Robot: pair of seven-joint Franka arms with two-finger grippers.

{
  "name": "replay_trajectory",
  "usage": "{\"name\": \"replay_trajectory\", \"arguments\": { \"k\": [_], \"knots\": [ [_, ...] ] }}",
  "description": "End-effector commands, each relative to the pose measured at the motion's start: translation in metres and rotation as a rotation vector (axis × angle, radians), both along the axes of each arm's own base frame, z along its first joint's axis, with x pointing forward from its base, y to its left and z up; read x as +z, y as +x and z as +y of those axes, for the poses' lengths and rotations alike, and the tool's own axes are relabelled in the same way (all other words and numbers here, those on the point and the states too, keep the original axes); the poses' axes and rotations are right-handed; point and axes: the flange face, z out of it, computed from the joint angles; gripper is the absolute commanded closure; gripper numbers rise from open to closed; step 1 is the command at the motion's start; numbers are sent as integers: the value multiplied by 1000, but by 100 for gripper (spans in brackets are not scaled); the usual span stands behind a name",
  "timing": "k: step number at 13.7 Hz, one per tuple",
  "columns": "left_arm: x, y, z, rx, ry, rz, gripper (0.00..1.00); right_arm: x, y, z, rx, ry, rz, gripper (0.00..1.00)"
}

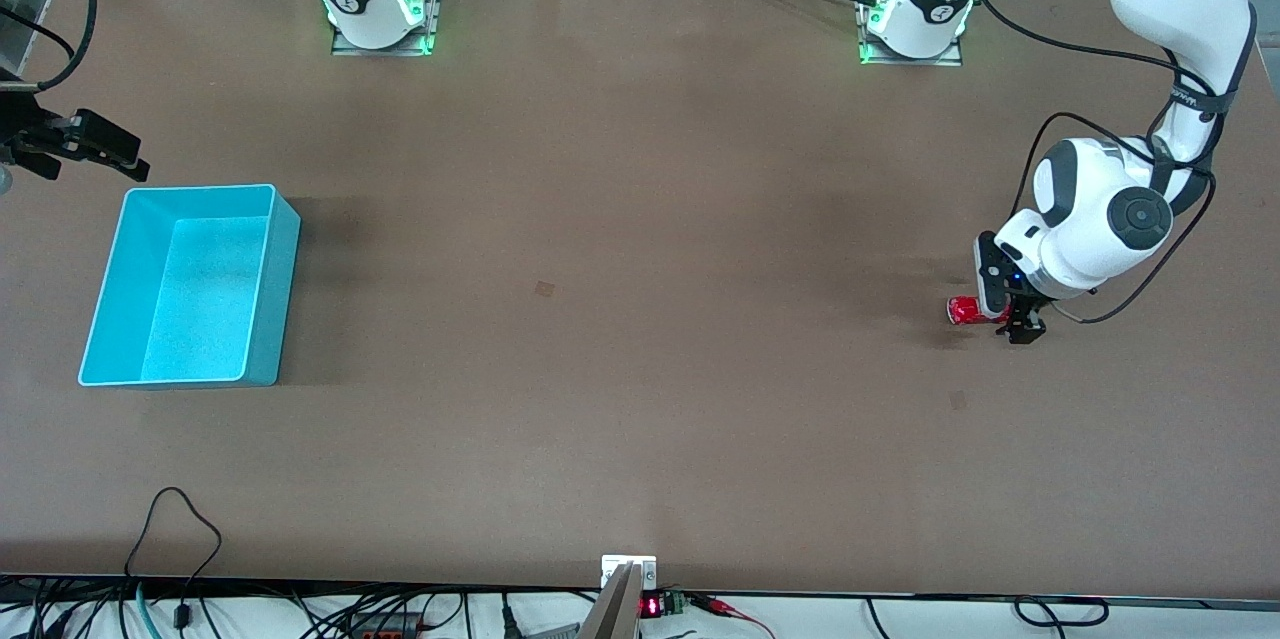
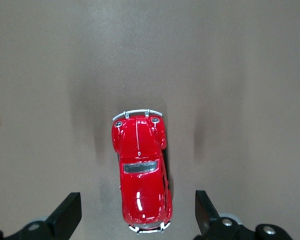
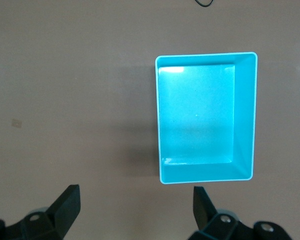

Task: Wind red beetle toy and store in blue box
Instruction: 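Lower the left gripper over the red car and close on it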

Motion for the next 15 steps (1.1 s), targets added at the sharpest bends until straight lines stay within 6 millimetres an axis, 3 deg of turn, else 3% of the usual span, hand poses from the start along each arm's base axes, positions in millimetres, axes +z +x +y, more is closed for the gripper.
{"name": "replay_trajectory", "arguments": {
  "k": [1, 3, 4, 5, 6, 7, 9, 12, 15],
  "knots": [
    [-3, -1, 11, -15, -12, -13, 0, 2, -4, 1, -12, -4, -1, 0],
    [-6, 0, 6, -25, -20, -19, 0, 2, -4, 1, -12, -4, -2, 0],
    [-7, 0, -1, -35, -25, -17, 15, 2, -4, 1, -12, -4, -3, 0],
    [-7, 0, -2, -36, -27, -18, 39, 2, -4, 1, -12, -4, -4, 0],
    [-6, 1, -2, -36, -27, -19, 50, 2, -4, 1, -12, -4, -1, 0],
    [-7, 0, 0, -33, -27, -18, 56, 2, -4, 1, -12, -4, -1, 0],
    [-15, -2, 5, -24, -30, -6, 57, 3, -4, 1, -12, -4, -4, 0],
    [-16, -1, 3, -30, -36, -5, 67, 3, -4, 1, -12, -4, -4, 0],
    [-21, -1, 1, -34, -38, 2, 67, 4, -5, -1, -15, -4, -6, 0]
  ]
}}
